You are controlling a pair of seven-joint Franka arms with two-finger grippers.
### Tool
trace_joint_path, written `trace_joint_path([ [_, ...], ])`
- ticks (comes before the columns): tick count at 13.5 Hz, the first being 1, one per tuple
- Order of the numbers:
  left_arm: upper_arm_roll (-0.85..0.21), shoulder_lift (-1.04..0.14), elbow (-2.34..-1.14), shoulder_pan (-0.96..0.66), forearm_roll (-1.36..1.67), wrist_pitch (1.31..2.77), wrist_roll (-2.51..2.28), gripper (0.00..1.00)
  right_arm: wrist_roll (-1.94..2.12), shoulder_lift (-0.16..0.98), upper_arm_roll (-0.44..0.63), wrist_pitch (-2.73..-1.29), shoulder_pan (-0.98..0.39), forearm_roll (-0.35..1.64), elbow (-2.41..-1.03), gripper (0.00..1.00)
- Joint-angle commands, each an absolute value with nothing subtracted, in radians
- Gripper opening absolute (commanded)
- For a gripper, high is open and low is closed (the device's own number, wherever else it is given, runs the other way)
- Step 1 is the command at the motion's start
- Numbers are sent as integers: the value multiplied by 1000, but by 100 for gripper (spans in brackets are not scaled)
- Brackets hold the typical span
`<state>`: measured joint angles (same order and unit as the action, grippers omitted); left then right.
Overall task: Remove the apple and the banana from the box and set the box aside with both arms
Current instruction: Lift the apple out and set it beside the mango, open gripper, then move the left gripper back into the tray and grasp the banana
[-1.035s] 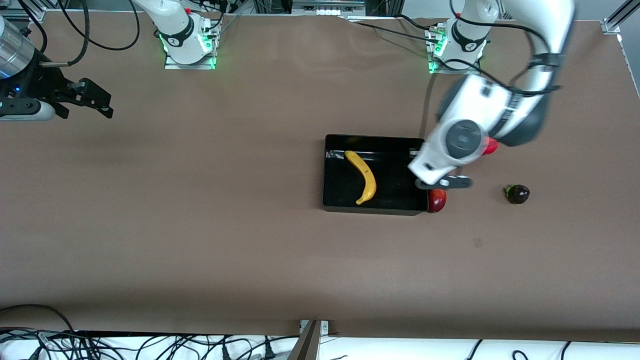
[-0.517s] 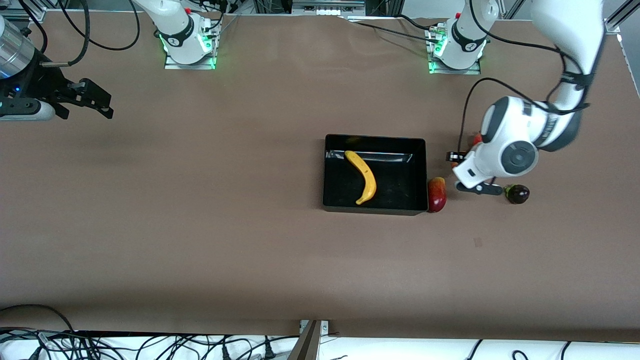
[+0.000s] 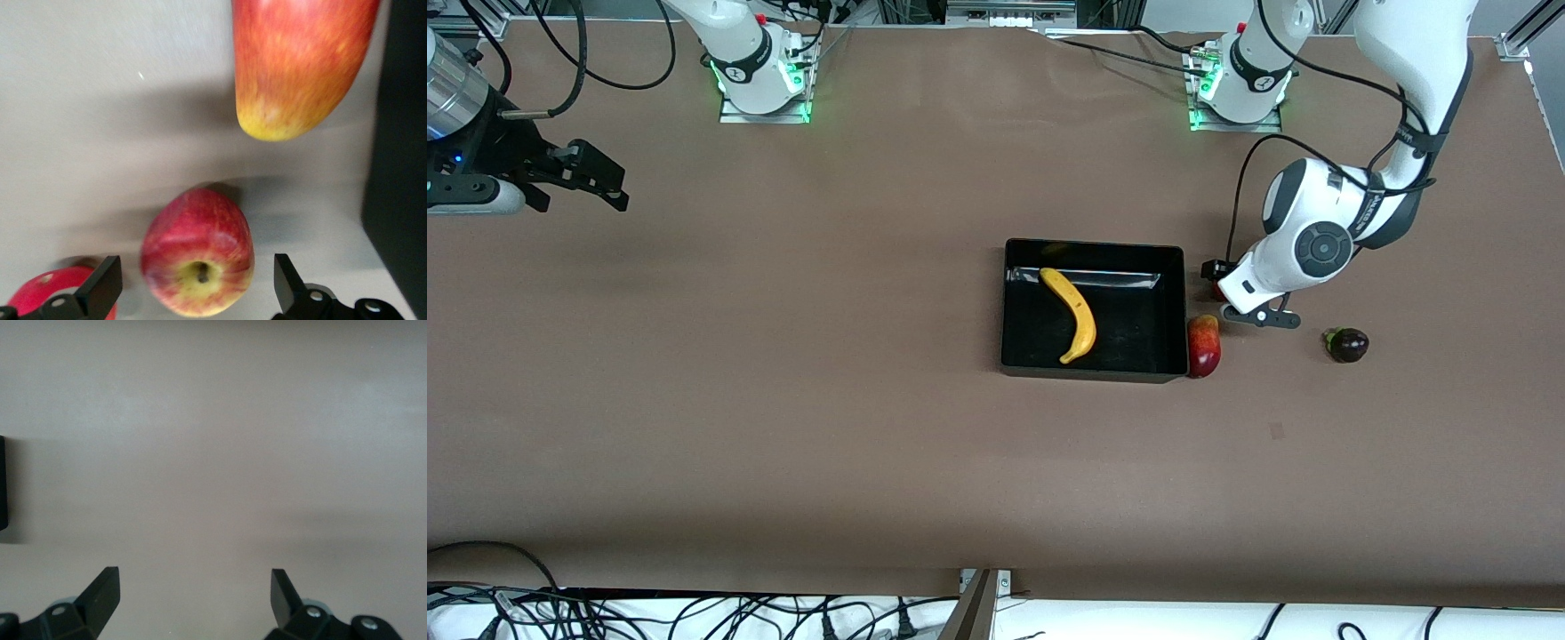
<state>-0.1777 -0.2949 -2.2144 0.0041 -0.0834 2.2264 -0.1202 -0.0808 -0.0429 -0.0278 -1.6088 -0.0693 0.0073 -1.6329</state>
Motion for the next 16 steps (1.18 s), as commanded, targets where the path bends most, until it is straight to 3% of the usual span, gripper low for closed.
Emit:
trace_joint_path([
  [1, -224, -256, -2005, 5, -88, 2003, -118, 100, -94, -40, -37, -1608, -61, 20, -1618, 100],
  [4, -296, -333, -1756, -23, -81, 1876, -194, 100, -94, -40, -37, -1608, -61, 20, -1618, 100],
  [6, -302, -394, -1688, -98, -83, 1878, -341, 100, -94, -41, -37, -1603, -61, 21, -1618, 100],
  [9, -302, -504, -1652, -219, -97, 1963, -547, 100, -95, -41, -37, -1601, -61, 21, -1618, 100],
  [16, -301, -678, -1687, -339, -100, 2221, -664, 100, -95, -43, -37, -1592, -61, 21, -1618, 100],
])
